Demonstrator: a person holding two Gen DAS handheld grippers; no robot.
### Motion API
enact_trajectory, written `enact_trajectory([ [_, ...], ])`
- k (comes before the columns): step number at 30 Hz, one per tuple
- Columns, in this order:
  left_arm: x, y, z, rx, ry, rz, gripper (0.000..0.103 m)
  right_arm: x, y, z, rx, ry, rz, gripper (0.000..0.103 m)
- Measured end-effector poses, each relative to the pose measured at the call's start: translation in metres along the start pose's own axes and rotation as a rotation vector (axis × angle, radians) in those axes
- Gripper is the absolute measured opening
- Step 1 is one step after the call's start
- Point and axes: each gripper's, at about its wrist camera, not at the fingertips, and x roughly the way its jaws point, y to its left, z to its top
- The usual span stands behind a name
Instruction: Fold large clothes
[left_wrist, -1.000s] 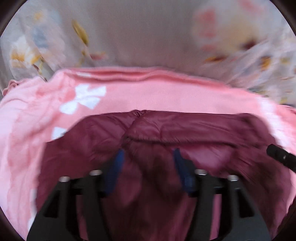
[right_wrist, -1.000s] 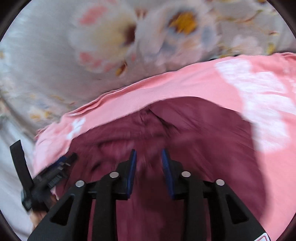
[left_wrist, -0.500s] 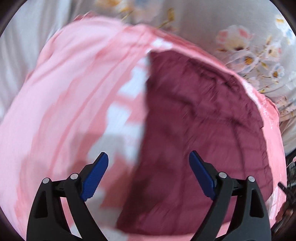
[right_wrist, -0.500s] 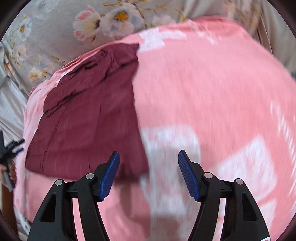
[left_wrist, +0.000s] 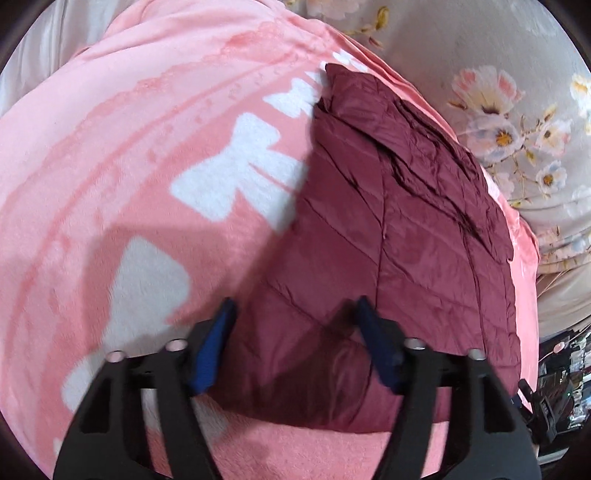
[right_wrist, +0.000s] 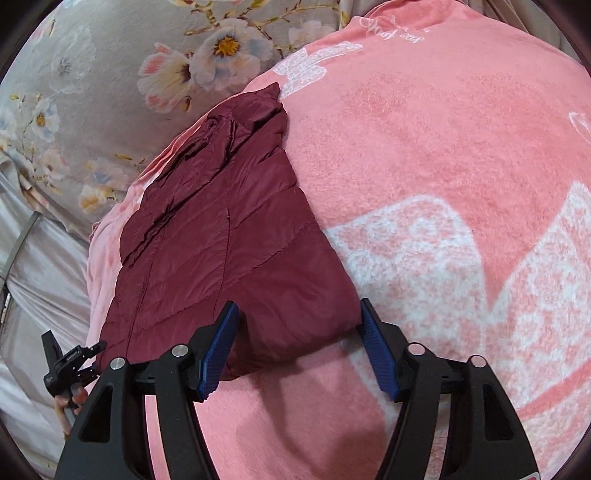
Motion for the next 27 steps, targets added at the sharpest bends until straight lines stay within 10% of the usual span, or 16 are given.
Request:
enact_trajectory([
  [4, -0.008, -0.003, -0.003, 0.009, 0.015, -0.025, 0.013, 0.001, -0.004, 0.001, 0.053, 0.019, 0.063, 0.011],
  [6, -0.019, -0.006, -0.006, 0.018, -0.006, -0.037, 0.009, -0.011, -0.001, 0.000, 0.053, -0.020, 0.083, 0.006],
  [27, -0.259, -0.005, -0.100, 0.016, -0.303, -0.324, 0.005, -0.281, 0.044, -0.072, -0.187, -0.486, 0.173, 0.003],
])
